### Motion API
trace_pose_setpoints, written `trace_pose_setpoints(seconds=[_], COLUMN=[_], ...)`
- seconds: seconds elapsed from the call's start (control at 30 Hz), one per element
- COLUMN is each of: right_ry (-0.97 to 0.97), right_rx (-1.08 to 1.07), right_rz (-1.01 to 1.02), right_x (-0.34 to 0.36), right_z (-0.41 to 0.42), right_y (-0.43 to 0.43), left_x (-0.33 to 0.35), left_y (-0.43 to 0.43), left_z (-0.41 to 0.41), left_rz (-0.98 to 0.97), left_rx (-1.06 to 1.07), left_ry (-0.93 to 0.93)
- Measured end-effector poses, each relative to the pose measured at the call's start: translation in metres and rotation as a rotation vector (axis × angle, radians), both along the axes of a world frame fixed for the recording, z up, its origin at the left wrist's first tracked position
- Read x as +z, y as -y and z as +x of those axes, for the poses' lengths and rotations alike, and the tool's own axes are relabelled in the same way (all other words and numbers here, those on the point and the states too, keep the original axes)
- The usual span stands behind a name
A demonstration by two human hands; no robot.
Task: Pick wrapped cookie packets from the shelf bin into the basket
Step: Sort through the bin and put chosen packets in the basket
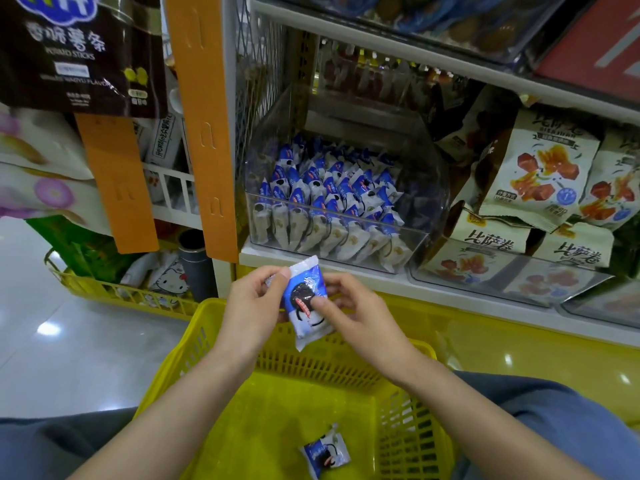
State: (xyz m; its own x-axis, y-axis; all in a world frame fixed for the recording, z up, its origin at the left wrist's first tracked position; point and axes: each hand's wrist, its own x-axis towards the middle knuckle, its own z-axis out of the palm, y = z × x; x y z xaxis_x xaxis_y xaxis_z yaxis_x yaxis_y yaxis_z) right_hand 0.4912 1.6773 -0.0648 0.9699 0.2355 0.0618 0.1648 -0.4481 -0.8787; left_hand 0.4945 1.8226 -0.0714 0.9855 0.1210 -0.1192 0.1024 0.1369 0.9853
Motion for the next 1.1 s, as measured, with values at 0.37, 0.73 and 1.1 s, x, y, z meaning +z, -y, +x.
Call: trace_pose_setpoints(seconds=[0.37, 0.73, 1.1], right_ry=[-0.155, 0.141, 0.185], right_rx=[0.093, -0.26, -0.408], right_rz=[0.146, 0.182, -0.157], right_x=[0.02, 0.086, 0.084], right_z=[0.0, 0.064, 0.208], right_y=[0.005, 0.018, -0.036], left_x=[0.018, 0.064, 0.05], left_y=[-0.006, -0.025, -0.032], left_z=[0.006, 0.055, 0.084], left_rz=[0.445, 0.906, 1.335], left_rx=[-0.009, -0.06, -0.166], left_ry=[0.341, 0.62, 0.737])
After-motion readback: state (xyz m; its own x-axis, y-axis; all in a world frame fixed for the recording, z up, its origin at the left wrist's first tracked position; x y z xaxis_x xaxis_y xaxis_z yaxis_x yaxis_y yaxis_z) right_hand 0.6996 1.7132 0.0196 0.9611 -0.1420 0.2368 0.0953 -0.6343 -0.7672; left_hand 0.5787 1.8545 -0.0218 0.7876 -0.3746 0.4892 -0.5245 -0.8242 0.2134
